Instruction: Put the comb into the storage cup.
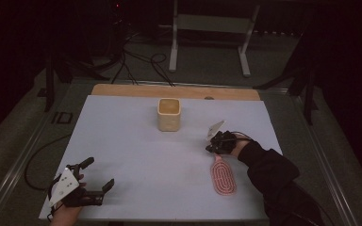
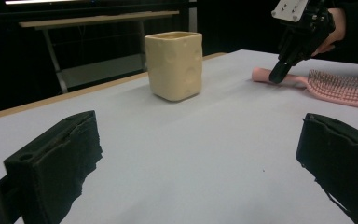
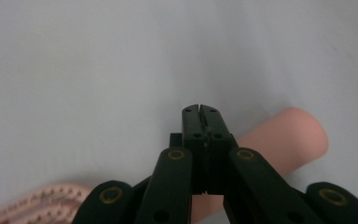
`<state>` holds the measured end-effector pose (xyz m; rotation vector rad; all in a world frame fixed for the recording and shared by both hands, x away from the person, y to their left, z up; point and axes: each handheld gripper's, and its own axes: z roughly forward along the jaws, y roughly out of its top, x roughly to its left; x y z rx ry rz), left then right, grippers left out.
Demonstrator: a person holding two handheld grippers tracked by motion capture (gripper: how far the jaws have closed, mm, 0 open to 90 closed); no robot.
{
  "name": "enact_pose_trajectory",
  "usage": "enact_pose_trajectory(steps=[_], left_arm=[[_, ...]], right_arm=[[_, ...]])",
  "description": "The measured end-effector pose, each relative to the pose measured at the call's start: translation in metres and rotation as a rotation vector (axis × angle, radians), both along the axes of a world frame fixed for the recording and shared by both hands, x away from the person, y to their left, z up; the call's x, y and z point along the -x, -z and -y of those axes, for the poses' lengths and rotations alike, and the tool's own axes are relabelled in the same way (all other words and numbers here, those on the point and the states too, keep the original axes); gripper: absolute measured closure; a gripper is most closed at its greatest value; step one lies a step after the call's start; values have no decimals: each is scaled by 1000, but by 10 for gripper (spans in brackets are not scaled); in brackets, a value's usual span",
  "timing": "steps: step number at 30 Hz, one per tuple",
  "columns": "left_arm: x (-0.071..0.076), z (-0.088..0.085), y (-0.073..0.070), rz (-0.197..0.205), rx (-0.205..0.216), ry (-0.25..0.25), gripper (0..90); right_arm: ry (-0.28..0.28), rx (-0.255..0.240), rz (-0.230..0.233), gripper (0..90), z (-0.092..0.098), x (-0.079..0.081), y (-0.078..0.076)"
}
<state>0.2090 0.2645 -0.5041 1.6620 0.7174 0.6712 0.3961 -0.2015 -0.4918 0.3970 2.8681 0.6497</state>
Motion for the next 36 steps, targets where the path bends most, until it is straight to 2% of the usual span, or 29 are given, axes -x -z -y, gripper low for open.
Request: enact_pose_trajectory(steps=[1, 4, 5, 6, 7, 9, 17, 22, 30, 31, 33, 36], left_arm=[[0, 0, 0, -3, -1, 0, 0], [0, 1, 0, 1, -2, 2, 0], [0, 1, 0, 1, -2, 2, 0], [0, 1, 0, -3, 0, 0, 0], [0, 1, 0, -3, 0, 0, 0], [0, 1, 0, 1, -1, 1, 0], [0, 1, 0, -2, -2, 3, 0], [0, 2, 0, -1, -1, 4, 0], [0, 3, -1, 2, 1, 6, 0], [0, 3, -1, 2, 1, 6, 0], [0, 3, 0, -2, 2, 5, 0], [0, 3, 0, -1, 1, 7, 0]], right_arm=[[22, -1, 5, 900, 10, -1, -1], [56, 0, 0, 900, 27, -1, -1], [56, 0, 0, 900, 27, -1, -1], [79, -2, -2, 900, 38, 0, -1], [79, -2, -2, 900, 38, 0, -1], [105, -4, -4, 900, 53, 3, 0], [157, -12, -9, 900, 82, 16, -1], [192, -26, -16, 900, 104, 32, 0], [241, -64, -22, 900, 127, 62, 3], [241, -64, -22, 900, 127, 62, 3], [256, -72, -28, 900, 135, 75, 3], [265, -57, -33, 900, 143, 88, 3]])
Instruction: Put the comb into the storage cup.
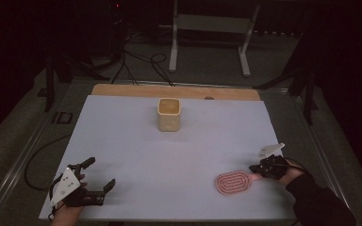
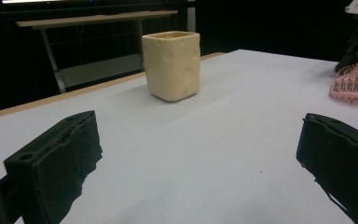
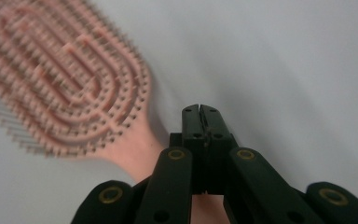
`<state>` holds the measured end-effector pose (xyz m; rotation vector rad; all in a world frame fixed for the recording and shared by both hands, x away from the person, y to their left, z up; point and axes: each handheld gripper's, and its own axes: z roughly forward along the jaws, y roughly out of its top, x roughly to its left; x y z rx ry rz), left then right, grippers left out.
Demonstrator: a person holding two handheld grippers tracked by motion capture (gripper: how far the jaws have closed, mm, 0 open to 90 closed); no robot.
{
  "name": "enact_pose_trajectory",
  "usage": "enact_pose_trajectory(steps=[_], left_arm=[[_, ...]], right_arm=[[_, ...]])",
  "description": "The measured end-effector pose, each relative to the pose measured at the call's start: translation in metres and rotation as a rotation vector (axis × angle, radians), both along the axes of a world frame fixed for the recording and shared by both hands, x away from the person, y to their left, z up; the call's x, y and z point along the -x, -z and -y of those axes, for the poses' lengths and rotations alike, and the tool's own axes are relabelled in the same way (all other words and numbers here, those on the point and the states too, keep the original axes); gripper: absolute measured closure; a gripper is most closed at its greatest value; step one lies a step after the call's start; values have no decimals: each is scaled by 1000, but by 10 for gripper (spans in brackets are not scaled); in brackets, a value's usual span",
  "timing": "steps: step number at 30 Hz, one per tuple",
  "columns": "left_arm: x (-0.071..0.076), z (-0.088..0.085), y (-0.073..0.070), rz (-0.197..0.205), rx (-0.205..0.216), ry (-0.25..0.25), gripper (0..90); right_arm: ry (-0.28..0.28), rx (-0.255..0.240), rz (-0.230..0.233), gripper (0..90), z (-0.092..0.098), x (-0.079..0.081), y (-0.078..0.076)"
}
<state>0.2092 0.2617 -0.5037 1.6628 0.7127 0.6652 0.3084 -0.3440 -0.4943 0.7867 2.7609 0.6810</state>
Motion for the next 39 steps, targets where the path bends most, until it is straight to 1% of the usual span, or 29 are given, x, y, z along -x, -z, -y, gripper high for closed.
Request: enact_pose_trajectory(steps=[1, 3, 7, 8, 9, 10, 13, 15, 16, 17, 18, 22, 26, 27, 30, 33, 34, 36, 37, 39], left_arm=[[0, 0, 0, -1, 2, 0, 0], [0, 0, 0, 0, 0, 0, 0], [0, 0, 0, -1, 2, 0, 0], [0, 0, 0, -3, 2, 1, 0], [0, 0, 0, -2, 1, 1, 0], [0, 1, 0, 1, 0, 3, 0], [0, 1, 0, -3, 3, 2, 0], [0, 1, 0, 2, -1, 5, 0], [0, 1, 0, 2, -1, 5, 0], [-1, 1, 0, 3, -3, 5, 0], [-1, 1, 0, 2, -2, 5, 0], [-1, 1, -1, 5, 1, 4, 0], [-1, 1, 0, 3, -1, 5, 0], [-1, 1, -1, 4, 0, 5, 0], [-1, 1, -1, 3, 0, 4, 0], [-1, 1, -1, 4, -1, 3, 0], [-1, 1, -1, 3, -2, 3, 0], [0, 1, -1, 4, -3, 4, 0], [0, 1, -1, 5, -5, 6, 0], [0, 1, -1, 5, -4, 6, 0]], right_arm=[[3, 5, 2, 900, 2, 4, 0], [11, -1, -5, 900, 7, 12, 0], [36, -8, -2, 900, 16, 25, 1], [36, -8, -2, 900, 16, 25, 1], [55, -17, -4, 900, 19, 33, 1], [57, -16, 0, 900, 20, 37, 2], [80, -33, 3, 900, 24, 48, 3], [103, -45, 10, 900, 26, 55, 4], [103, -45, 10, 900, 26, 55, 4], [124, -53, 10, 900, 28, 60, 5], [134, -53, 15, 900, 28, 62, 6], [138, -60, 11, 900, 28, 70, 7], [148, -65, 5, 900, 29, 72, 7], [153, -59, 13, 900, 29, 72, 6], [174, -56, 38, 900, 33, 71, -3], [163, -42, 56, 900, 33, 72, -12], [157, -35, 63, 887, 32, 73, -17], [144, -40, 66, 863, 30, 75, -23], [136, -38, 60, 861, 29, 76, -26], [99, -18, 44, 822, 26, 78, -31]])
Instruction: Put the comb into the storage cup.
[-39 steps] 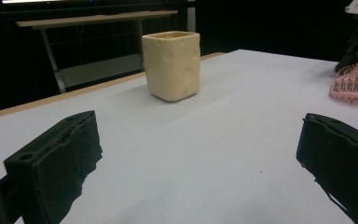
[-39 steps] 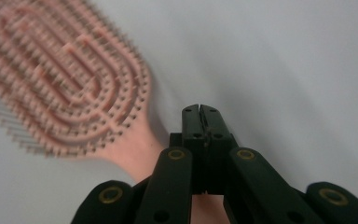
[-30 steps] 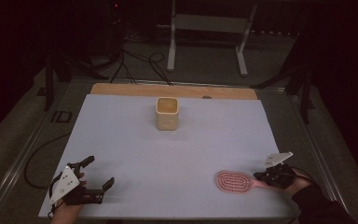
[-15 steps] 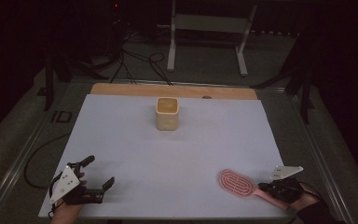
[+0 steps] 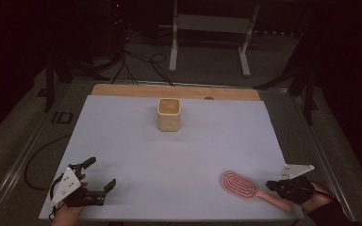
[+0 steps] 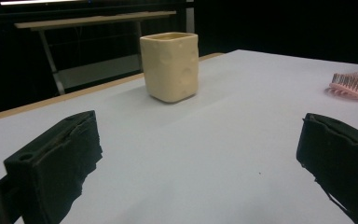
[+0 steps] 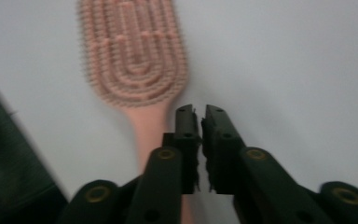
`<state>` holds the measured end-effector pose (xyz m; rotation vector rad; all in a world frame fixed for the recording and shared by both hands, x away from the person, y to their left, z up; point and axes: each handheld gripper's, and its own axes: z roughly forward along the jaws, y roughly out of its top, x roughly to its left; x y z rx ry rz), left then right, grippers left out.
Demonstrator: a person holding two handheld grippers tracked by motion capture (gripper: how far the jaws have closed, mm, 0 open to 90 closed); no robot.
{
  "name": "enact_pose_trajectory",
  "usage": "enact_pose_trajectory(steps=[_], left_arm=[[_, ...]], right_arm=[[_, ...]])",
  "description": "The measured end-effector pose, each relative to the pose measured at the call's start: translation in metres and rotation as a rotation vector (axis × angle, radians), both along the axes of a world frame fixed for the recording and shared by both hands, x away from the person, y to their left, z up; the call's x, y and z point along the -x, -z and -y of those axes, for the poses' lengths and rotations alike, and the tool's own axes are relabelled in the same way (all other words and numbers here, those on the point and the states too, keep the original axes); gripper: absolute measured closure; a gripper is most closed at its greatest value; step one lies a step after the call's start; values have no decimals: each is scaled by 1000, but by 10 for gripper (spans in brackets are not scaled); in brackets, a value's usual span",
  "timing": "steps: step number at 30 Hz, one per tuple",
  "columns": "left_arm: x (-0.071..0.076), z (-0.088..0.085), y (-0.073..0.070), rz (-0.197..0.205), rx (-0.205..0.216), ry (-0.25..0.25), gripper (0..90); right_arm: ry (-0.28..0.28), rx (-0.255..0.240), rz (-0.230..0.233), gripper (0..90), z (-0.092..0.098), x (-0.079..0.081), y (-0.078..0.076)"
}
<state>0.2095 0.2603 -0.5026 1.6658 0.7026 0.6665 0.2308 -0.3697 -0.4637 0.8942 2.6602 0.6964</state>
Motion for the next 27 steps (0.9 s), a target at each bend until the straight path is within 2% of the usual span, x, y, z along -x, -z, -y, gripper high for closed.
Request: enact_pose_trajectory(steps=[6, 11, 17, 19, 22, 25, 27], left_arm=[[0, 0, 0, -1, 0, -1, 0], [0, 0, 0, -2, 0, -1, 0], [0, 0, 0, -2, 3, -1, 0], [0, 0, 0, -2, 2, -1, 0], [0, 0, 0, -2, 3, -1, 0], [0, 0, 0, 0, 4, 0, 0], [0, 0, 0, -1, 4, 0, 0]], right_arm=[[-46, 50, -33, 610, -9, 0, -9], [-83, 53, -70, 422, -13, -3, -11], [-117, 72, -149, 209, -20, -6, -7], [-124, 89, -170, 173, -23, -7, -5], [-140, 134, -177, 182, -29, -8, -2], [-156, 164, -200, 226, -34, -10, 0], [-176, 211, -205, 283, -37, -11, 2]])
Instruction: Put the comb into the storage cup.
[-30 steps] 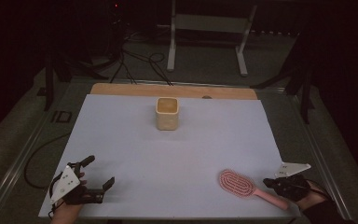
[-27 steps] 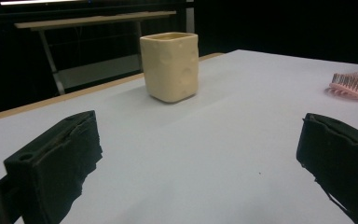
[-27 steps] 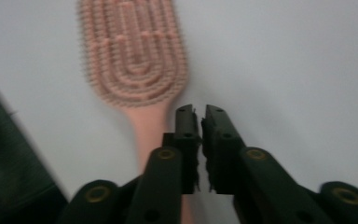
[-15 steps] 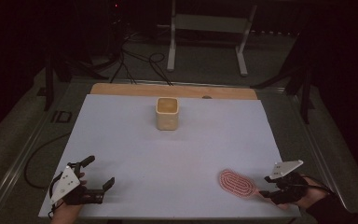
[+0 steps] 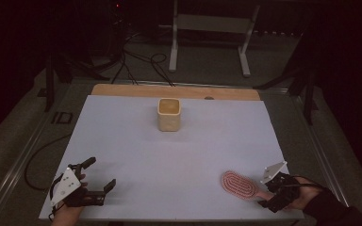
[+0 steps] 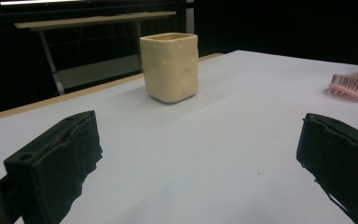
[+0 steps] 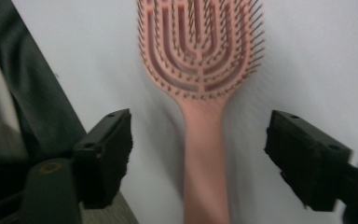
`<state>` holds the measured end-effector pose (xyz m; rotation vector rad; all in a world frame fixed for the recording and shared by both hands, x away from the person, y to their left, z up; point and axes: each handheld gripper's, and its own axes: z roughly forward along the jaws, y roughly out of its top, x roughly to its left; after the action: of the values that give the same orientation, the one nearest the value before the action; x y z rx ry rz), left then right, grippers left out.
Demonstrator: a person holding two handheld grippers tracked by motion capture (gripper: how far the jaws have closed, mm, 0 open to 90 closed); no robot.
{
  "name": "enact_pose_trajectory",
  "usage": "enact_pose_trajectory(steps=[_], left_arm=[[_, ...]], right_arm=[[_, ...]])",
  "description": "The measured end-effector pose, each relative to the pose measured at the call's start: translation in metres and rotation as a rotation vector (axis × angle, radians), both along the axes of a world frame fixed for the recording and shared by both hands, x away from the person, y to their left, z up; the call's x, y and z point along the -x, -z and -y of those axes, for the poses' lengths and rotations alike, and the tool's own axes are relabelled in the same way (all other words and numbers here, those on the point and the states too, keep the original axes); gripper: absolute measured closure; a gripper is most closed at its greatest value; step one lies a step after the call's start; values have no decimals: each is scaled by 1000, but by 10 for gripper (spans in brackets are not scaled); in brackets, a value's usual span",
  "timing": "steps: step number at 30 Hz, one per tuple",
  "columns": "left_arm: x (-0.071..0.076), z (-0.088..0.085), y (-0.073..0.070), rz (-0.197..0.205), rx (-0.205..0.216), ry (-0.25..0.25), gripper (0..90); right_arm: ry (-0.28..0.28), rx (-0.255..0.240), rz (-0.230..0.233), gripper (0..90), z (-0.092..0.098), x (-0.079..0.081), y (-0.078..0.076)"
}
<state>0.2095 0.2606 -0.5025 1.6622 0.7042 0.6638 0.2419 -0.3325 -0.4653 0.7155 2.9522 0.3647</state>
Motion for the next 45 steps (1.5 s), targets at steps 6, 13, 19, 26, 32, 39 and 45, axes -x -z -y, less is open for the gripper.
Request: enact_pose_trajectory(steps=[6, 13, 19, 26, 32, 39, 45], left_arm=[[0, 0, 0, -2, 0, 0, 0], [0, 0, 0, -3, -2, -1, 0], [0, 0, 0, -3, -3, -1, 0], [0, 0, 0, -3, -4, 0, 0], [0, 0, 0, -4, -3, 0, 0], [-1, 0, 1, -10, 0, -1, 0], [-1, 0, 1, -11, 0, -1, 0]], right_arm=[[-19, 54, 9, 462, -4, -3, 3], [-27, 83, -19, 565, -9, -4, 10], [-6, 123, -30, 632, -14, -7, 15], [-6, 147, -36, 680, -18, -9, 16], [-5, 168, -30, 691, -20, -8, 18], [-17, 119, -23, 703, -18, -8, 17], [-4, 52, 9, 704, -16, -13, 13]])
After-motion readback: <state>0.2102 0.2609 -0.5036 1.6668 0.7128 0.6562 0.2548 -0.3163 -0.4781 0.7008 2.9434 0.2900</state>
